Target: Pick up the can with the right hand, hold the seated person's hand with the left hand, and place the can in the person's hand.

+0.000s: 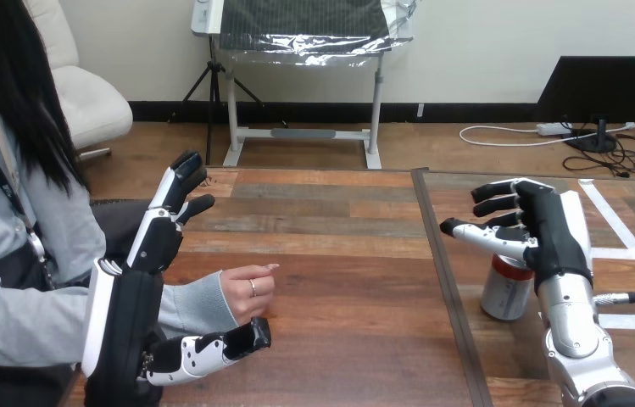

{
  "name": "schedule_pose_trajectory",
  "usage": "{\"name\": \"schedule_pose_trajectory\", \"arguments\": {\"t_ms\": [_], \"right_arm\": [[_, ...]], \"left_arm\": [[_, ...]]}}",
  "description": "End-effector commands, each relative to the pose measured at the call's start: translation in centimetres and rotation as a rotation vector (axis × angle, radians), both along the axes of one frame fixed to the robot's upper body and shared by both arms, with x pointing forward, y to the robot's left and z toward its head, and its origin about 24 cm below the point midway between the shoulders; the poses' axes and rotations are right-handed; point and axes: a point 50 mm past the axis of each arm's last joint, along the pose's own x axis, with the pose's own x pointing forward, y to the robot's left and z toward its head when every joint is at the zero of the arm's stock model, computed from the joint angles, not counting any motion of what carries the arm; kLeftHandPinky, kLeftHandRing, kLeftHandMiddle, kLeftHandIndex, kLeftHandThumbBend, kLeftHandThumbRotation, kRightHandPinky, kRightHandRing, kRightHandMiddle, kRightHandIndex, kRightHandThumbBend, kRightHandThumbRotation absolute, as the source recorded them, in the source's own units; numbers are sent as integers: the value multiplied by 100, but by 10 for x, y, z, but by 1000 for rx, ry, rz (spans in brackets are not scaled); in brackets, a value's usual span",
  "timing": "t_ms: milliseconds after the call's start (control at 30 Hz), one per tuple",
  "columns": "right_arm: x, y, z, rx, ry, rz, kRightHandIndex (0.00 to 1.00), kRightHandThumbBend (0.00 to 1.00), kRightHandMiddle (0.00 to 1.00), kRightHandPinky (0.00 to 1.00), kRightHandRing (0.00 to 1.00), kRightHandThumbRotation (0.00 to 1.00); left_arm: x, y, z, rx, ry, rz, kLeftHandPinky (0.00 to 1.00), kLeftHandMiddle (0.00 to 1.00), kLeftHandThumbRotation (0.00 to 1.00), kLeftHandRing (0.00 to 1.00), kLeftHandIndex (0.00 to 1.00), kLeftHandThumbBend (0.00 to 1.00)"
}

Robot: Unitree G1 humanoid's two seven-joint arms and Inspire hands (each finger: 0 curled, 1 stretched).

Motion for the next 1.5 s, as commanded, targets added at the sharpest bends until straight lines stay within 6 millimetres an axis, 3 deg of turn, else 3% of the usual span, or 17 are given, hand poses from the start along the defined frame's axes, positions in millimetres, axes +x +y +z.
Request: {"name": "schedule_pose_trajectory", "arguments": {"t_ms": [0,533,767,1467], "right_arm": [[12,2,23,27,-104,25,61,86,60,47,54,0],[7,-7,23,142,-138,47,77,98,76,69,75,0],[4,-12,22,149,-136,58,83,100,80,75,80,14],[-3,-20,17,189,-142,56,89,100,87,80,85,29]], "left_arm": [[13,-3,17,-2,-86,-27,83,96,60,92,92,100],[12,-1,16,-4,-84,-17,84,95,60,92,91,100],[12,-1,16,-6,-83,-25,84,95,61,92,92,100],[13,0,16,7,-88,-24,83,96,63,92,92,100]]}}
